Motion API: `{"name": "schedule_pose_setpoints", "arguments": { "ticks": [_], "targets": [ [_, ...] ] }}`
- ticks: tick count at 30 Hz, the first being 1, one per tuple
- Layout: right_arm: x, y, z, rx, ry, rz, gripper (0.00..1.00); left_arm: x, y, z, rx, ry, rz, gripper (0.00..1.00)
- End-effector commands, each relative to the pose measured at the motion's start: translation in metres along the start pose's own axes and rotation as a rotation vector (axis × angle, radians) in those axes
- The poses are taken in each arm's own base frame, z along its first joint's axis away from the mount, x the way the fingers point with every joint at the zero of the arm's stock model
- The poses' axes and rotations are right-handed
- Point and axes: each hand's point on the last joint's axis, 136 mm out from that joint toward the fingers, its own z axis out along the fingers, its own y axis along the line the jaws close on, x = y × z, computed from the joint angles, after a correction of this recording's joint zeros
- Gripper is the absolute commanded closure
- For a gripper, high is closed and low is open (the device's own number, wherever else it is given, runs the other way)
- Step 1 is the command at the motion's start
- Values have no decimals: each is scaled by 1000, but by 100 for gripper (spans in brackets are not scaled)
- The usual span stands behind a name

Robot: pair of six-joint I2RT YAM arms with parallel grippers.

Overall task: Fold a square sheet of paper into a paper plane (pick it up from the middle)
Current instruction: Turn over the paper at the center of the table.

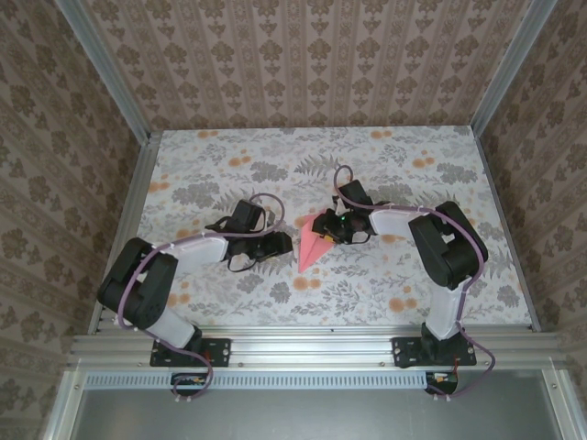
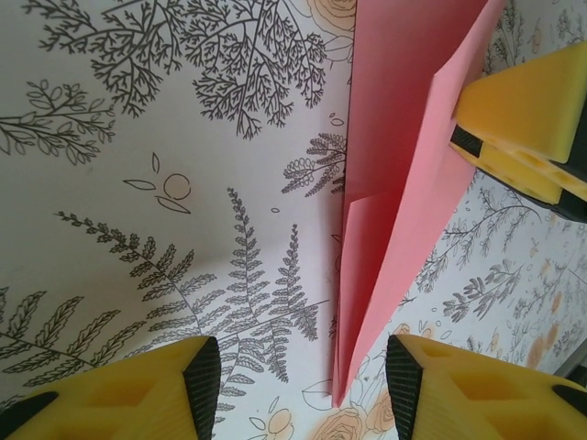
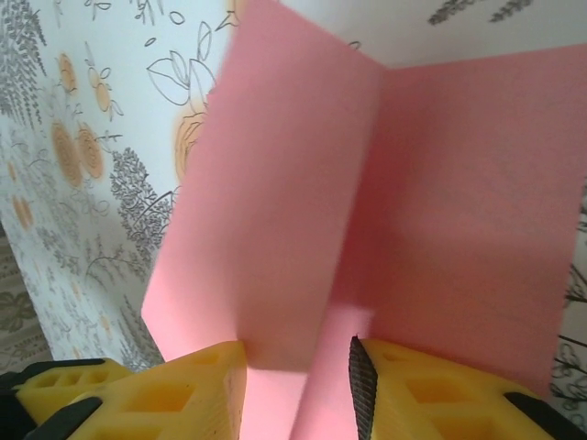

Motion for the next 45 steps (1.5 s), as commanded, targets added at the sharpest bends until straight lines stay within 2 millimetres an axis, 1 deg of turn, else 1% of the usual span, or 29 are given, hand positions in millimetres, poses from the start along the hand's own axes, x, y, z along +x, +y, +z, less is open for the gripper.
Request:
{"name": "schedule_pose_setpoints", "arguments": {
  "ticks": [1, 9, 14, 16, 20, 23, 24, 27, 28, 31, 34, 36, 38, 41, 43, 45],
  "targets": [
    [0, 8, 7, -35, 15, 5, 64, -9, -2, 0, 4, -16, -12, 47],
    [2, 9, 16, -45, 37, 10, 66, -8, -1, 1, 3, -15, -16, 46],
    [2, 19, 16, -95, 37, 1, 76, -8, 0, 0, -2, -20, -20, 45],
    [1, 23, 12, -112, 23, -11, 83, -9, 0, -1, -3, -24, -25, 44],
    [1, 26, 2, -107, 2, -36, 92, -13, 3, -6, 5, -34, -46, 43],
    [3, 25, -12, -61, -9, -76, 96, -17, 8, -10, 12, -41, -68, 42],
    [5, 23, -20, -29, -9, -96, 97, -19, 11, -13, 10, -46, -76, 41],
    [11, 11, -48, 103, -14, -167, 99, -26, 19, -21, -3, -55, -95, 39],
    [13, 7, -57, 143, -15, -190, 100, -34, 27, -28, -15, -73, -121, 38],
    [18, -3, -91, 275, -28, -264, 100, -49, 41, -42, -41, -108, -157, 34],
    [21, -18, -123, 420, -37, -319, 100, -64, 55, -57, -64, -157, -189, 27],
    [19, -26, -144, 518, -61, -346, 100, -73, 64, -66, -92, -192, -203, 19],
    [16, -32, -161, 619, -82, -371, 100, -80, 70, -74, -106, -221, -211, 15],
    [7, -40, -181, 808, -118, -426, 100, -89, 76, -86, -111, -257, -230, 12],
    [3, -43, -186, 916, -127, -457, 100, -92, 78, -93, -124, -276, -232, 11],
    [-4, -44, -187, 1038, -133, -488, 99, -94, 82, -102, -147, -302, -239, 9]
  ]
}}
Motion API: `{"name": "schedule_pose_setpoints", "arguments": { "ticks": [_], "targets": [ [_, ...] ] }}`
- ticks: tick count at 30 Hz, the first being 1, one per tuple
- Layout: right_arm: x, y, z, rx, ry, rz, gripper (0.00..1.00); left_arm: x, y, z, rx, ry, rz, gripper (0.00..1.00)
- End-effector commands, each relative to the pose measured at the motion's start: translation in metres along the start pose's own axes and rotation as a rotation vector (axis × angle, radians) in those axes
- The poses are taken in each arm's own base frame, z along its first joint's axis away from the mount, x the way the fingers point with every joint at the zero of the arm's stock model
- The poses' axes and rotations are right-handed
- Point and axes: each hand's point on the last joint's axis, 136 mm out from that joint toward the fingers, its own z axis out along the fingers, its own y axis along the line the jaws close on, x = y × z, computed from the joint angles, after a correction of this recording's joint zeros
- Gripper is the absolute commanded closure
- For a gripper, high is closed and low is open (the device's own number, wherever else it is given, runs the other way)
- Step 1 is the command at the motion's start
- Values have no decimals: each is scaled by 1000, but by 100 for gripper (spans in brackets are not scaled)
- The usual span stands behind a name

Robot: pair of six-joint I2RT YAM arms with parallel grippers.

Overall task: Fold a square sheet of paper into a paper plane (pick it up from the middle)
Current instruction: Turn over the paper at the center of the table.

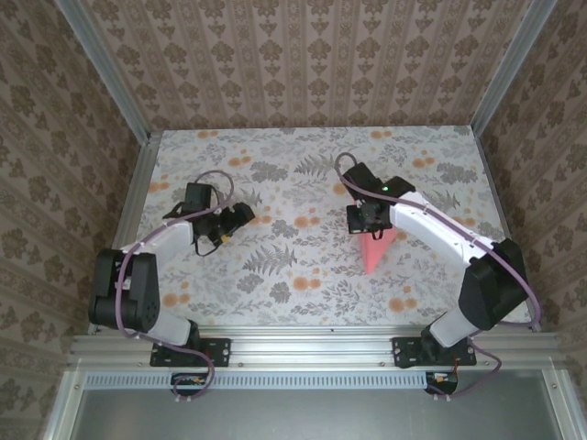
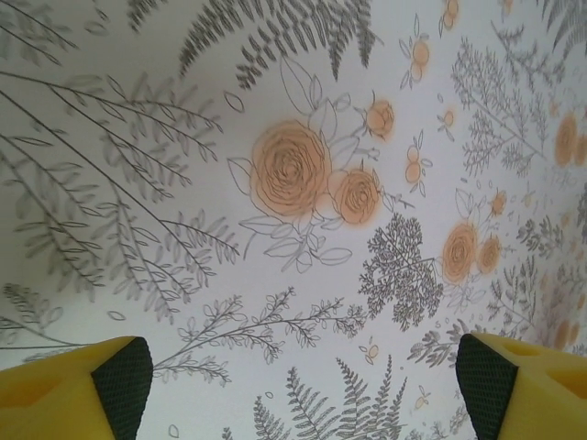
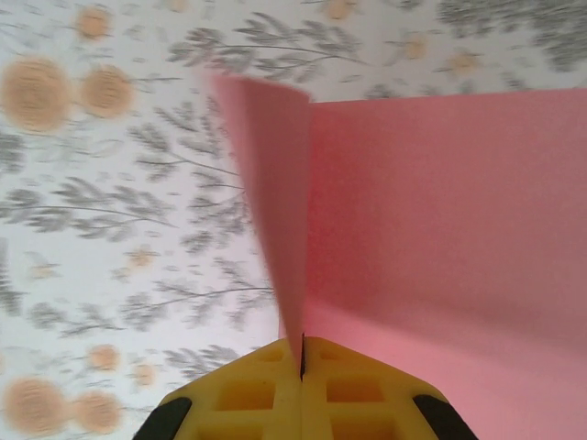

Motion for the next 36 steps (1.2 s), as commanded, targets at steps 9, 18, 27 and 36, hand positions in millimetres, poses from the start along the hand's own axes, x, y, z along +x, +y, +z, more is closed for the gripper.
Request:
{"name": "schedule_pose_setpoints", "arguments": {
  "ticks": [9, 18, 27, 36],
  "targets": [
    [-17, -3, 18, 642, 40, -285, 98, -25, 15, -52, -50, -128, -23, 4],
    [-11, 56, 68, 707, 82, -408, 94, -31, 17, -82, -45, -175, -34, 3],
    [12, 89, 99, 614, 139, -423, 77, -29, 17, -87, -37, -177, -34, 2],
    [21, 128, 92, 417, 134, -402, 68, -27, 17, -93, -39, -184, -34, 2]
  ]
}}
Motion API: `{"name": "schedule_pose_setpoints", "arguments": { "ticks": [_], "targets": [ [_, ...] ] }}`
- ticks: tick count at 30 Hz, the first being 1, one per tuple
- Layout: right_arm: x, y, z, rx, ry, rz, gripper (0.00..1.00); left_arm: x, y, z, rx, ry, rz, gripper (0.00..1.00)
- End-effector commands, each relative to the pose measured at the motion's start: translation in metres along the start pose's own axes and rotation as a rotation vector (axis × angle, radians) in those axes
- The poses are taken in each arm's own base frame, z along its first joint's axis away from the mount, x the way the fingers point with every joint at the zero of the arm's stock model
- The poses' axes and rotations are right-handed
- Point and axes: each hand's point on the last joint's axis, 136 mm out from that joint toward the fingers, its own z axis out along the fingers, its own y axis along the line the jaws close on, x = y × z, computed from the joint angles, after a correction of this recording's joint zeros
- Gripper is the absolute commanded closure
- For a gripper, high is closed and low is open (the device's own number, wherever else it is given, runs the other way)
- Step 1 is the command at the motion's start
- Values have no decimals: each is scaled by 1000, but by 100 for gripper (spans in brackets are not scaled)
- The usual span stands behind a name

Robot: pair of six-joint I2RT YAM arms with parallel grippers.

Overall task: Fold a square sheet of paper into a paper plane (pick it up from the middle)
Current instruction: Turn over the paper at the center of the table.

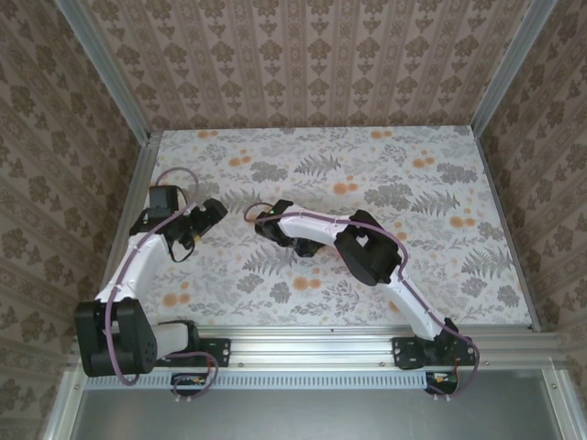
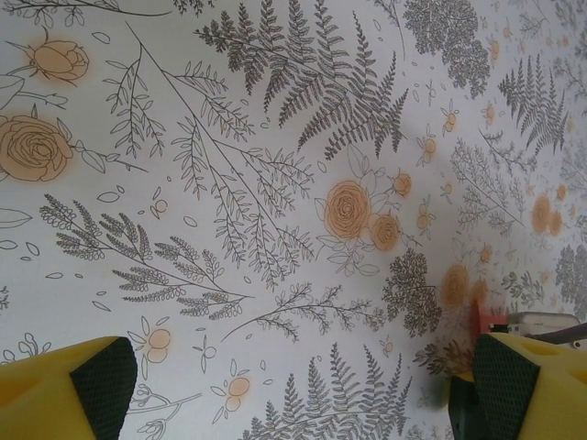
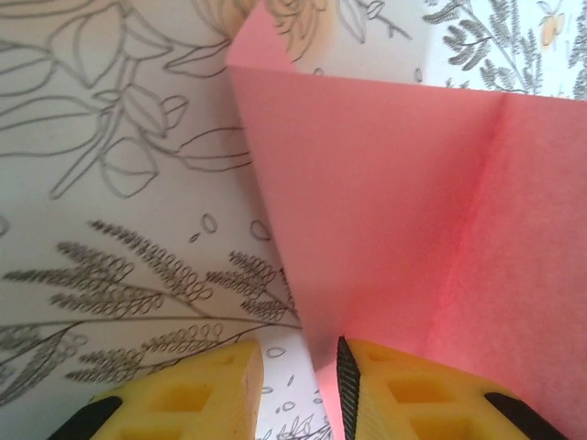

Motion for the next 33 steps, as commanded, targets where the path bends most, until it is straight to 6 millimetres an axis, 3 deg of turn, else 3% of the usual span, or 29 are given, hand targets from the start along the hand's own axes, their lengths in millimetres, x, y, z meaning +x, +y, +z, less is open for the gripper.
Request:
{"name": "schedule_pose_setpoints", "arguments": {
  "ticks": [1, 5, 9, 13, 16, 21, 24, 33],
  "targets": [
    [-6, 9, -33, -125, -51, 19, 67, -5, -8, -14, 18, -21, 27, 2],
    [-6, 11, -73, -266, -121, 19, 66, -2, -6, -14, 16, -16, 24, 2],
    [0, 28, -127, -556, -213, 8, 60, 3, -2, -12, 10, -5, 17, 2],
    [0, 13, -166, -755, -337, 54, 51, 10, 1, -8, 17, 16, 16, 2],
    [-7, -15, -155, -822, -368, 140, 46, 16, 0, -6, 26, 32, 26, 2],
    [-12, -47, -93, -886, -320, 191, 39, 27, -9, -2, 37, 66, 86, 2],
    [-16, -48, -65, -959, -286, 164, 36, 35, -14, 3, 31, 85, 117, 0],
    [-26, -35, -30, -1072, -245, 85, 38, 60, -35, 22, 43, 151, 208, 0]
  ]
}}
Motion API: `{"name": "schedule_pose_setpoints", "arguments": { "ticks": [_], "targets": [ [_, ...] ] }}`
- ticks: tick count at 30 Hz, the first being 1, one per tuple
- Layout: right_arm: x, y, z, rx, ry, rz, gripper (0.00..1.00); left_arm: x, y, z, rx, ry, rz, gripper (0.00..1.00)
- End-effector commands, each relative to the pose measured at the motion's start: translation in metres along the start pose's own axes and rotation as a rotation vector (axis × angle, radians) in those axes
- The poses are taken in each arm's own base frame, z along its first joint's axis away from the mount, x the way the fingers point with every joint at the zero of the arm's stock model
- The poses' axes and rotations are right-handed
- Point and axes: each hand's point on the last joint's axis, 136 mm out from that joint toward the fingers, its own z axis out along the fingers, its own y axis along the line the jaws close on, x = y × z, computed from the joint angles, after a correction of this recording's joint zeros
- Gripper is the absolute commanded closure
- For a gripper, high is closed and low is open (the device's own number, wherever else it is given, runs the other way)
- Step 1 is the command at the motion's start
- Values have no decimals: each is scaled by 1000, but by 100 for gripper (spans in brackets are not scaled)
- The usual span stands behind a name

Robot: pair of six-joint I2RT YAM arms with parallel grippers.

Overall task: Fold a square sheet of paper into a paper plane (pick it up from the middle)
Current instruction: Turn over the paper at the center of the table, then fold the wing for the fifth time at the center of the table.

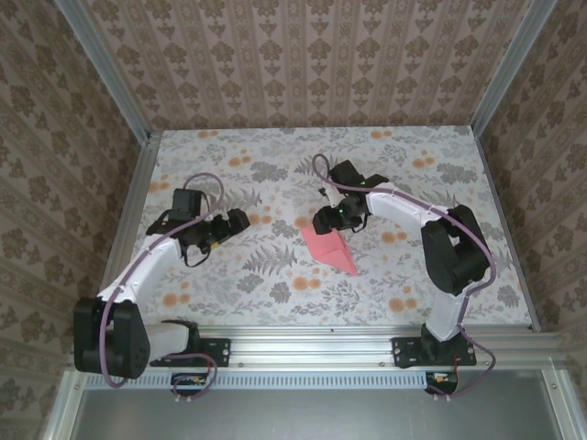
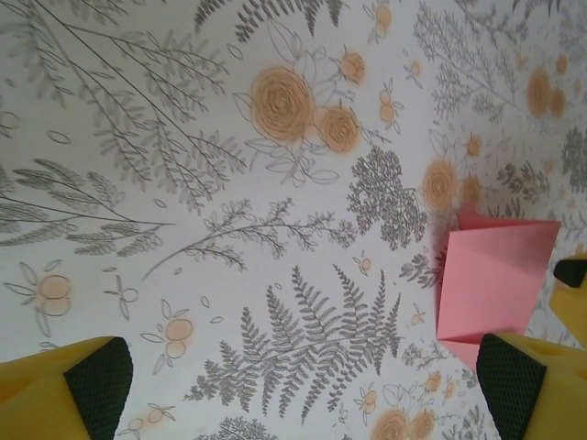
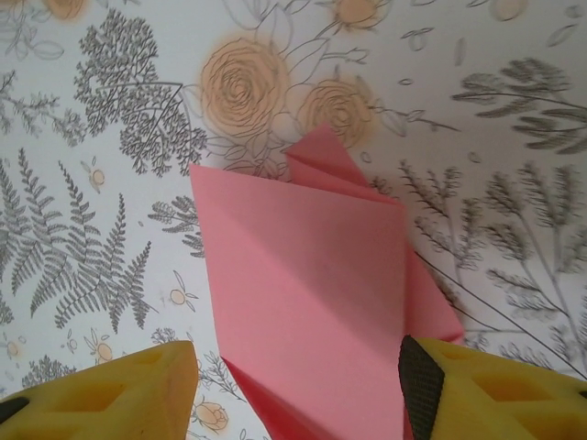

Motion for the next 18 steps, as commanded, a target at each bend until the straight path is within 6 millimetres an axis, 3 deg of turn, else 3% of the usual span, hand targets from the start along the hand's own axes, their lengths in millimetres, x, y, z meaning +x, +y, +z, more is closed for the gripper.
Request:
{"name": "schedule_pose_setpoints", "arguments": {
  "ticks": [1, 4, 18],
  "targets": [
    [-6, 4, 8, -80, 7, -57, 37, 3, -6, 7, -4, 8, 49, 0],
    [-5, -11, 12, -46, 19, -41, 37, 6, -12, 12, 2, 16, 65, 0],
    [-2, -34, 22, -27, 30, 23, 39, 17, -20, 24, 11, 45, 80, 0]
  ]
}}
